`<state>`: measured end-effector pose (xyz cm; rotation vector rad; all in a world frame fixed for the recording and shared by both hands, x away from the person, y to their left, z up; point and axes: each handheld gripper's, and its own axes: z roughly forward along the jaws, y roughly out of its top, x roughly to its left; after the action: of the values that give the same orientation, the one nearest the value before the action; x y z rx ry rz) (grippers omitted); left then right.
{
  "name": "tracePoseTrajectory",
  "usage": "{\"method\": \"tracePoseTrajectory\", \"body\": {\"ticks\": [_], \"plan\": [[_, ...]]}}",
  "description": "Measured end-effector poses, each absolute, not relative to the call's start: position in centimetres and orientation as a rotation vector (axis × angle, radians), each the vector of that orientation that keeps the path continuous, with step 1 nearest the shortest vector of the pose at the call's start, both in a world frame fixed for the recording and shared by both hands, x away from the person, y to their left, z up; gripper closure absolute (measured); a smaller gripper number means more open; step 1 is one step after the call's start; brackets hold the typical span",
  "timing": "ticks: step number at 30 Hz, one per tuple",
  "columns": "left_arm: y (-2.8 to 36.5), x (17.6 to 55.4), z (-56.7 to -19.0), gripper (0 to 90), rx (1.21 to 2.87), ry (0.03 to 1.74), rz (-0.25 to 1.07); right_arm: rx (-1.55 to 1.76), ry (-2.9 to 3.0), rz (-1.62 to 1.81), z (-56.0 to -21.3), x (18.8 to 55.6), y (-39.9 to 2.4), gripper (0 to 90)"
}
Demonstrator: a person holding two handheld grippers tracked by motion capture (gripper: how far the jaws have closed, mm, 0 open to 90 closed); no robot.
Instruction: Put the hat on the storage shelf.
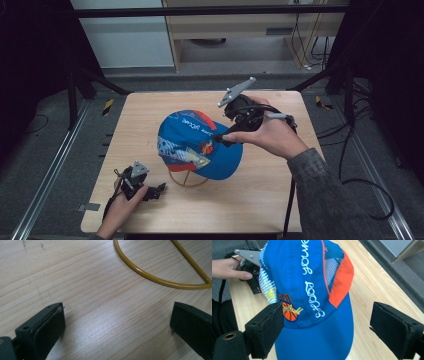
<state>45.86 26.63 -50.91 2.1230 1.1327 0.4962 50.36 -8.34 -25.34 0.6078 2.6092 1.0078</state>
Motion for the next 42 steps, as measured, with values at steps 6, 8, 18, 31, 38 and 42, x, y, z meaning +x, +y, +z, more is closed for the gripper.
{"method": "tracePoseTrajectory", "body": {"ticks": [6,8,18,31,38,42], "plan": [[26.6,45.9,-50.9,0.0,2.123,1.132,0.497,0.635,2.585,1.024,-25.9,50.3,-9.8,10.6],[26.6,45.9,-50.9,0.0,2.122,1.133,0.497,0.649,2.573,1.027,-26.1,50.3,-10.3,10.4],[26.6,45.8,-50.9,0.0,2.125,1.132,0.495,0.723,2.501,1.058,-27.4,50.2,-13.1,8.8],[26.6,45.8,-50.9,0.0,2.125,1.133,0.495,0.830,2.424,1.080,-30.2,49.8,-17.3,8.3],[26.6,45.9,-50.9,0.0,2.124,1.132,0.496,0.886,2.387,1.083,-32.1,49.5,-19.3,9.9],[26.6,45.9,-50.9,0.0,2.123,1.133,0.495,0.933,2.374,1.072,-33.4,49.3,-20.2,11.6]]}}
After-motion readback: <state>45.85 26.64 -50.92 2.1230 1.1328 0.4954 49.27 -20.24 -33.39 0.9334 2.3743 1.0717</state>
